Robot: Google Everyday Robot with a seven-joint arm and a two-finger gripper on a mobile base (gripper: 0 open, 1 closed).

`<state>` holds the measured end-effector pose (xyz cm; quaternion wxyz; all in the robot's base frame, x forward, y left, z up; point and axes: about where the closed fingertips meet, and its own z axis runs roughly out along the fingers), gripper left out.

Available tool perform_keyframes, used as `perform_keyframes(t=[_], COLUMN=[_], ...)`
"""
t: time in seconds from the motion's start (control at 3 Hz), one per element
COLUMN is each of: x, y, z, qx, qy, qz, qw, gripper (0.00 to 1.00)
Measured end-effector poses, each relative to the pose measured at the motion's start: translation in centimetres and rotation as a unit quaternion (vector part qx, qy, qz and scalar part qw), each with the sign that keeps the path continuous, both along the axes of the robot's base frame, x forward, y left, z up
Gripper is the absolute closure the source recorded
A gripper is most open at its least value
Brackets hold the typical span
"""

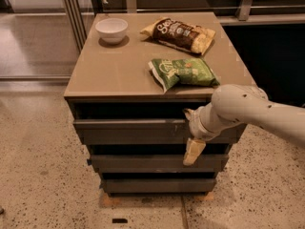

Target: Open top drawer

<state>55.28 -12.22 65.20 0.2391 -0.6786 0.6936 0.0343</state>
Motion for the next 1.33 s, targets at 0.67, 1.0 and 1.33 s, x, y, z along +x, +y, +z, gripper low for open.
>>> perform_keyframes(t=[0.67,1.0,1.33], x=[1.92,1.63,1.17], y=[1.98,1.90,1.55], z=[-1.12,-1.22,-1.35], qx=[-0.005,-0.005,-0.005], qy=[0.012,0.028,0.060], qz=[0.012,0.013,0.009], qw=[0.9998,0.9995,0.9981], gripper=[0.00,0.00,0.00])
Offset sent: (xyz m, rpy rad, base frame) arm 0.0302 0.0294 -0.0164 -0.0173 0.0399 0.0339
